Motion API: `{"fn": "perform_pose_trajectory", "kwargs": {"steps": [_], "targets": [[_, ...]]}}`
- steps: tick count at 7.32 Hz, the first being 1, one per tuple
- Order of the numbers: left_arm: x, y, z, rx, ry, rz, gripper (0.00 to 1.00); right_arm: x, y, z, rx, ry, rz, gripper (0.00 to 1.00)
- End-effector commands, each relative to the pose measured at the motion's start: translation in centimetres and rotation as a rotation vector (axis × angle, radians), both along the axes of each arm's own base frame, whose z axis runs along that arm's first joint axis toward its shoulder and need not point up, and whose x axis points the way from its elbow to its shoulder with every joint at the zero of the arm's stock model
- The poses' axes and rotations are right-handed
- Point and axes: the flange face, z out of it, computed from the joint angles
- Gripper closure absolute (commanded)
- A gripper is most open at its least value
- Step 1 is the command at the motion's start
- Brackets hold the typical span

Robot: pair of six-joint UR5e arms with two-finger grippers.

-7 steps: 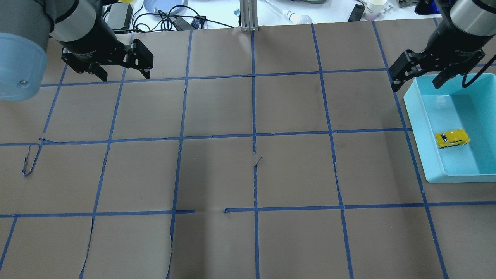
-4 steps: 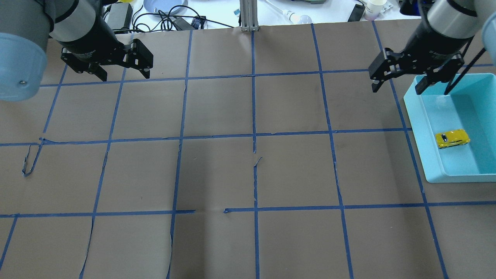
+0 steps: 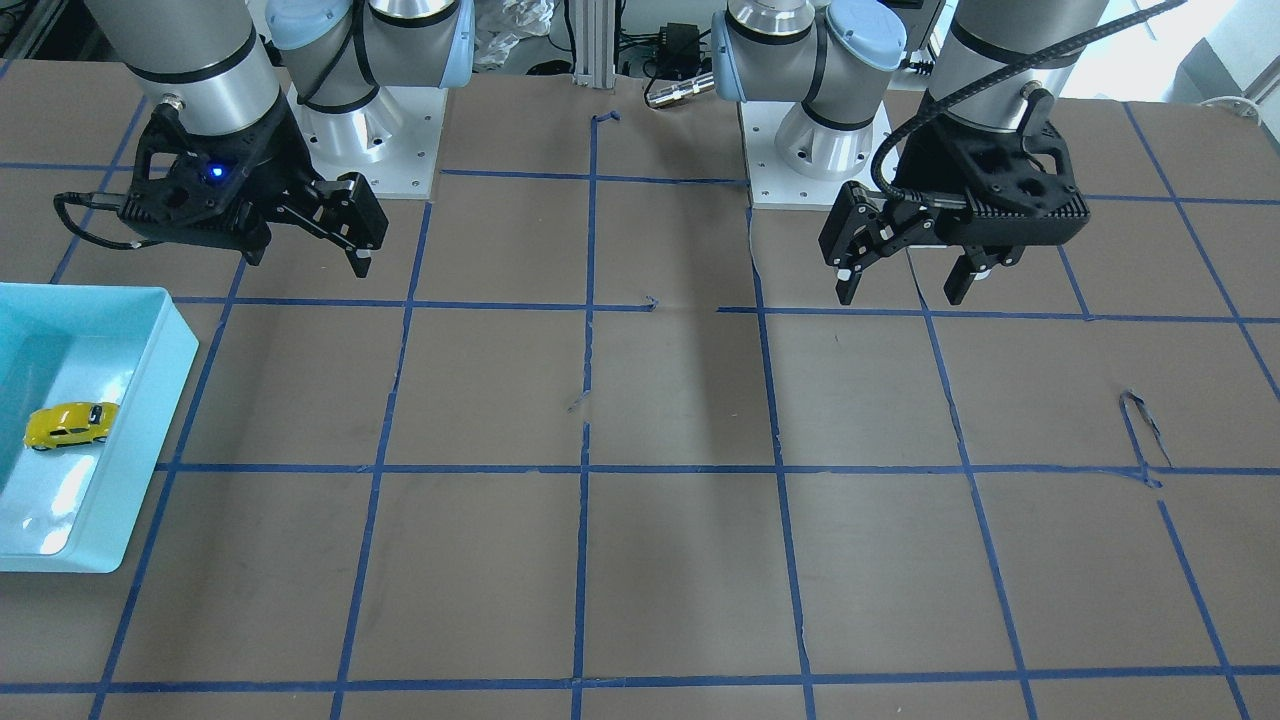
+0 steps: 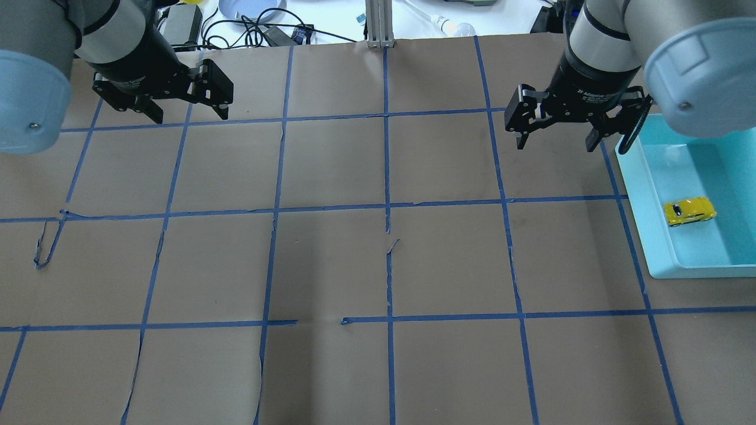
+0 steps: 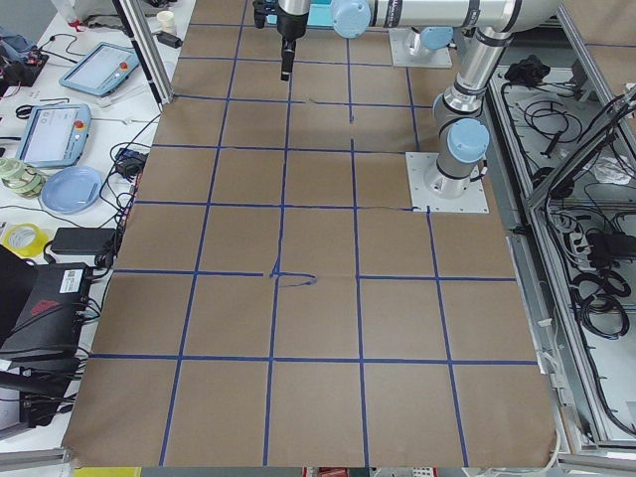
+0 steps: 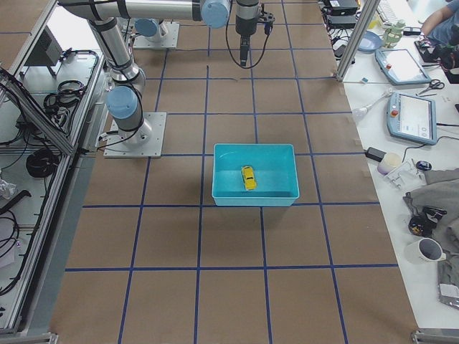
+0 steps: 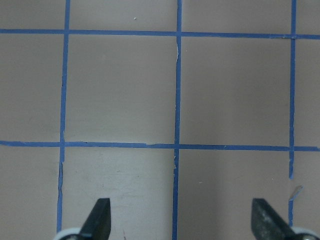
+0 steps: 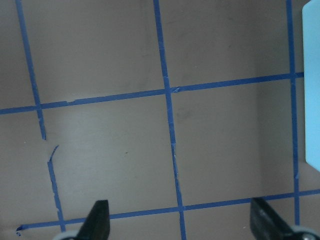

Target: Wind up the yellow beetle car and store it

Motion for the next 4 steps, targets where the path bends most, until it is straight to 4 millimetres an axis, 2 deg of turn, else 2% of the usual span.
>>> {"fn": "perform_pose_trajectory", "kwargs": {"steps": [1,4], "targets": [[0.00,0.00,0.02,-0.001,0.000,0.000,0.00,-0.01,-0.04,0.10,-0.011,-0.019,-0.008,0.00],[0.00,-0.02,0.04,-0.003,0.000,0.000,0.00,-0.02,-0.03,0.22,-0.017,-0.018,-0.013,0.00]]}}
